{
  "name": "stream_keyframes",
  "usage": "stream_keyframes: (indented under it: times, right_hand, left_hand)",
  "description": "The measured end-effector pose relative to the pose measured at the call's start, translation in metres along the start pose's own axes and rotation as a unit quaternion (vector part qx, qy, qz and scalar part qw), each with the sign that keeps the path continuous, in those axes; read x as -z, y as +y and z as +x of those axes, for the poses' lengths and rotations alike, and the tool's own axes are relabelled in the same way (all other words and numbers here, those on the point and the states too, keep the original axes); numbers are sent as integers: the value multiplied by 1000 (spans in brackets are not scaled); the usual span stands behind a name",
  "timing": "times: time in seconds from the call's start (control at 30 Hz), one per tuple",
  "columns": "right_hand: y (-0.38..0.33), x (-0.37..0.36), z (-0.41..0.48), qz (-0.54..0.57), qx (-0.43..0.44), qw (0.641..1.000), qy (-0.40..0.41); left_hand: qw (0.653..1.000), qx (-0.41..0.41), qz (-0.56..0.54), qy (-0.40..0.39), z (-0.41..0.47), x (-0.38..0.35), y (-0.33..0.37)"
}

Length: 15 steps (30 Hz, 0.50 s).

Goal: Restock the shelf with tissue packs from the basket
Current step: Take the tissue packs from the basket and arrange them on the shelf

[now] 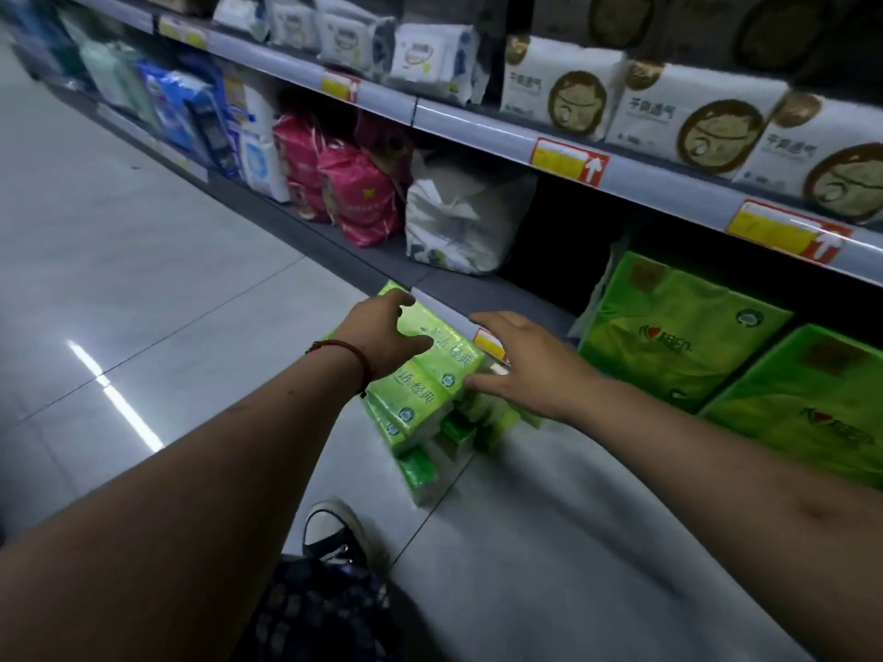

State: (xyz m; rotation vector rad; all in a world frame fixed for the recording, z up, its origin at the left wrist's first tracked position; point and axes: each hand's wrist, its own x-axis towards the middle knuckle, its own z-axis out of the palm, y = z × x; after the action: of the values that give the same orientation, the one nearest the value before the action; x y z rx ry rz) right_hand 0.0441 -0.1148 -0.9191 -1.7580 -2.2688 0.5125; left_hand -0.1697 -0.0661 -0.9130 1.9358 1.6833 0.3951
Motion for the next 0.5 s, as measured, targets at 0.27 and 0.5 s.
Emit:
stream_keyframes:
  times: [0.27,0.5]
  right_hand:
    - [-46,-44,10,-17,13,998,-53]
    - [-50,-48,27,-36,1,996,-77]
  left_hand:
    - [998,62,-15,8,-25,17,-64]
    - [994,110,-18,6,-25,18,-90]
